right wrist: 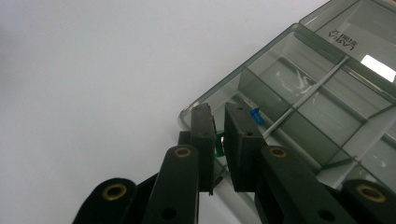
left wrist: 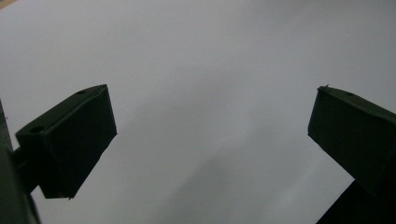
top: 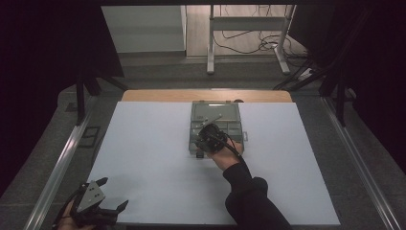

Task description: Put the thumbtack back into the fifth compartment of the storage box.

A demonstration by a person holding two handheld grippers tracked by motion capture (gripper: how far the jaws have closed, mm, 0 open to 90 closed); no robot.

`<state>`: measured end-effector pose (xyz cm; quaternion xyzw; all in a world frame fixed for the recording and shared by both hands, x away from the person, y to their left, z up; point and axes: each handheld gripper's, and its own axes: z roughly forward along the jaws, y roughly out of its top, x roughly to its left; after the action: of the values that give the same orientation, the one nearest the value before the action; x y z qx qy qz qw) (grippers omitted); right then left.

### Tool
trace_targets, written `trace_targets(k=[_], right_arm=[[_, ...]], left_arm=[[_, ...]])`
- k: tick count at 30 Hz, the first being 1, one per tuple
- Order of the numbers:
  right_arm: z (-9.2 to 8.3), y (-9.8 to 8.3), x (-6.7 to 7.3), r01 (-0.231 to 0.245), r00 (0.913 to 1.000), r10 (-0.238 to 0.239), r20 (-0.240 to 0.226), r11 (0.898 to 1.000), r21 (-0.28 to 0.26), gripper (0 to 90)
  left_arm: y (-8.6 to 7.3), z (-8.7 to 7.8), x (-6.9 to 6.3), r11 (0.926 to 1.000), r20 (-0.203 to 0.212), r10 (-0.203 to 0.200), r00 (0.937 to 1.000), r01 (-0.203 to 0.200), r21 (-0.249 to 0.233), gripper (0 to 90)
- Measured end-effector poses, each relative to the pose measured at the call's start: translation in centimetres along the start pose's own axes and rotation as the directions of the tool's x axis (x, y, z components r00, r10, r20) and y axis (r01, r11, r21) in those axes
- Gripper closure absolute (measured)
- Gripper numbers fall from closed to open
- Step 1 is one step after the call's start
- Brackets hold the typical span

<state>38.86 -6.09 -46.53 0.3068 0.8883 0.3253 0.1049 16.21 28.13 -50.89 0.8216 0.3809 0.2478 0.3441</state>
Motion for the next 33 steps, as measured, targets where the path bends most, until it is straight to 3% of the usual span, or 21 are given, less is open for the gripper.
trace_targets(k=[8,13,21,33], right_arm=[[1.7,0.4,-0.4,-0.005,0.9998,0.005,0.019,1.000,0.017,81.9],[2.0,0.3,-0.6,-0.013,0.9993,0.012,0.034,1.000,0.015,73.1],[-0.1,-0.2,-0.1,-0.007,0.9999,0.007,0.012,1.000,-0.028,56.5],[-4.1,-4.5,0.3,-0.002,1.0000,0.003,0.006,0.995,-0.099,31.5]], left_arm=[[0.0,0.0,0.0,1.0000,0.001,0.006,1.0000,-0.006,0.002,1.5],[0.0,0.0,-0.1,1.0000,0.001,0.009,1.0000,-0.009,0.003,1.5],[0.0,0.0,-0.1,0.9999,0.000,0.013,0.9999,-0.013,0.004,1.5],[0.0,0.0,-0.1,0.9999,-0.002,0.012,0.9999,-0.012,0.008,1.5]])
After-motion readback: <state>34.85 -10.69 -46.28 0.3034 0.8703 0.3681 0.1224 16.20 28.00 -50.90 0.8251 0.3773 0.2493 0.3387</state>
